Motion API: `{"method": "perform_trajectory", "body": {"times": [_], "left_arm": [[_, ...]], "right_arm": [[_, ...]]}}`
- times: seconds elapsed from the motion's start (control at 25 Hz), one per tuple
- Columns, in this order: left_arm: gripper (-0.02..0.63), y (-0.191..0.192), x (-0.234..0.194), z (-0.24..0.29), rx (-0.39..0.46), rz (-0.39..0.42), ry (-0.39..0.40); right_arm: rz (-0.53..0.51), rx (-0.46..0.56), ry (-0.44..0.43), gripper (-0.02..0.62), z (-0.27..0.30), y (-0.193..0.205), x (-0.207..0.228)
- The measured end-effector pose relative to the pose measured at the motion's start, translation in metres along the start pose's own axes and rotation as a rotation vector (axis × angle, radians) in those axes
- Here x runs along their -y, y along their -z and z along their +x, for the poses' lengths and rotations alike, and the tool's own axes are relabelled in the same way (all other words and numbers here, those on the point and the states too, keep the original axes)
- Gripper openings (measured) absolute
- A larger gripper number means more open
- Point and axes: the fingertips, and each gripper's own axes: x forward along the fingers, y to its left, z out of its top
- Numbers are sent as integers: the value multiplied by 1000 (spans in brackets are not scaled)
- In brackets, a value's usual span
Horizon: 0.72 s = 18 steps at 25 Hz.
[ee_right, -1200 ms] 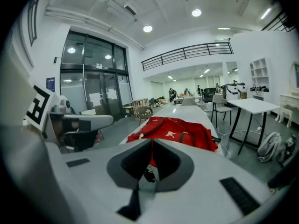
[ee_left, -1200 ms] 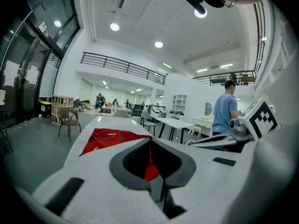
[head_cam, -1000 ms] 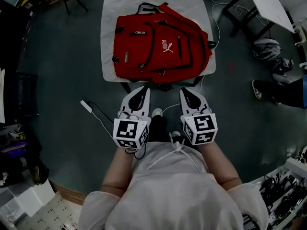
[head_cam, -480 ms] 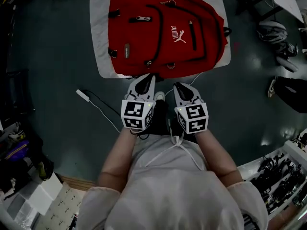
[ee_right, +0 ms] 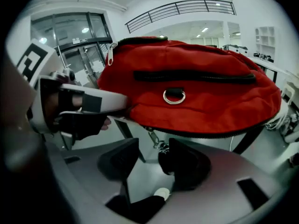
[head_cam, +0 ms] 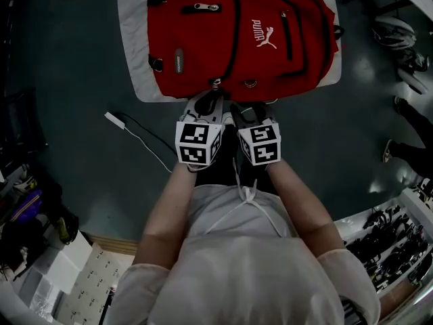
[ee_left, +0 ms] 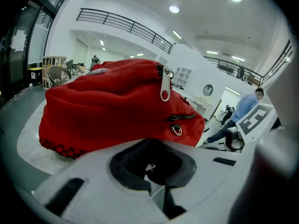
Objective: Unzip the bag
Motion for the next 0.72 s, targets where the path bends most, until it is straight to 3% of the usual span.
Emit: {"method": "perform_trajectory", "body": {"times": [0.2,0.36,0.48,0.72], "left_arm": [[21,2,-3,8,-36,-2,13],[21,2,-2,9,-15,20,17],[21,2,-2,8,2,51,7],[21,3,-2,8,7,70,8]], "right_arm": [[-10,-4,21,185,21,-7,1],[5,-24,9,182,31,-5,-1],[4,-24,33,48,31,-6,4],[-64,-80,42,37,25,1,5]]}}
